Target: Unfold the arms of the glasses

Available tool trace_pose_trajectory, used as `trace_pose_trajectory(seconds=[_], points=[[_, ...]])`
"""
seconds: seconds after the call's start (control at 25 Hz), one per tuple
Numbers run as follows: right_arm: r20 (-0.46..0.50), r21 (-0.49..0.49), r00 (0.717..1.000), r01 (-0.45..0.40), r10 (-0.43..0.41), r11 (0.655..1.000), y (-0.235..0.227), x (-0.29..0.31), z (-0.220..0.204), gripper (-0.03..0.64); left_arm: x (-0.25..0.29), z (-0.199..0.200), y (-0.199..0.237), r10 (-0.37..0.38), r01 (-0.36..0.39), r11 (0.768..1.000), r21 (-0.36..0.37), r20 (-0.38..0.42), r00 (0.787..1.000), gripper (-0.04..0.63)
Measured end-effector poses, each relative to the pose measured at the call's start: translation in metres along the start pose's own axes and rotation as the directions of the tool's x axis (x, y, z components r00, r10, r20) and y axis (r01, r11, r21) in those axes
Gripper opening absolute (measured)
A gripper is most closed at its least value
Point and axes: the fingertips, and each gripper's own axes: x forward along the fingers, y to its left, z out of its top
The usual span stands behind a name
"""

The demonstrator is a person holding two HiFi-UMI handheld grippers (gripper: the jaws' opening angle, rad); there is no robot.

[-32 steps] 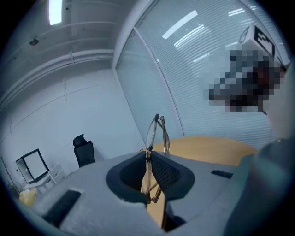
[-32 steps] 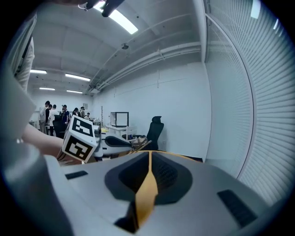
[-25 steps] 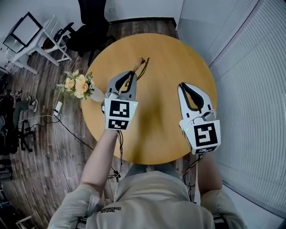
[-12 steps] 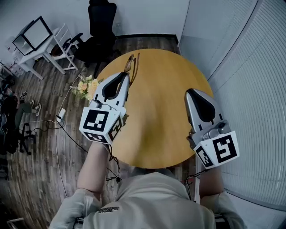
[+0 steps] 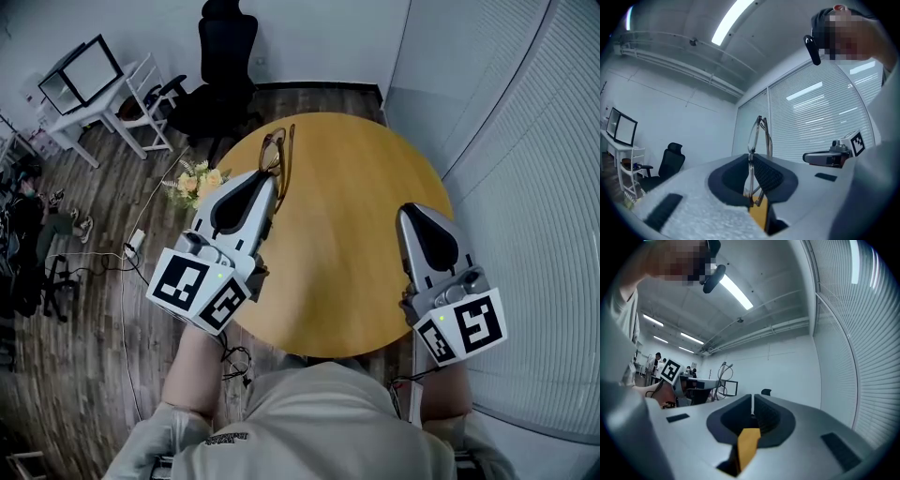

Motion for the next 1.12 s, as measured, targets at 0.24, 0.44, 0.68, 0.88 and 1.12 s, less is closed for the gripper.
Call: trace_pose_trajectory(seconds=[0.24,0.44,0.68,0.88,1.12], points=[[0.002,0.001,1.0,0.014,-0.014,1.0,0.006,-0.001,-0.003,0.037,-0.019,-0.004,0.004,0.016,-0.016,1.0,-0.017,-0.007,1.0,0.048],[-0.032,-0.001,0.999,-0.019,0.019,1.0,0.013,-0.003,-0.013,0.037,-0.029,-0.013,-0.002,0.006,-0.007,0.998,-0.06,-0.022,1.0,0.048],[-0.059,0.007,0.996,-0.063,0.063,0.998,0.029,0.0,-0.028,0.037,-0.041,-0.028,-0.007,-0.006,0.003,0.996,-0.09,-0.031,0.999,0.048],[-0.092,0.012,0.991,-0.092,0.092,0.996,0.038,-0.002,-0.038,0.037,-0.049,-0.043,-0.012,-0.02,0.013,0.986,-0.169,-0.035,0.999,0.048],[-0.124,0.012,0.987,-0.098,0.099,0.995,0.039,-0.007,-0.051,0.037,-0.052,-0.058,-0.02,-0.022,0.008,0.984,-0.178,-0.073,0.997,0.048]])
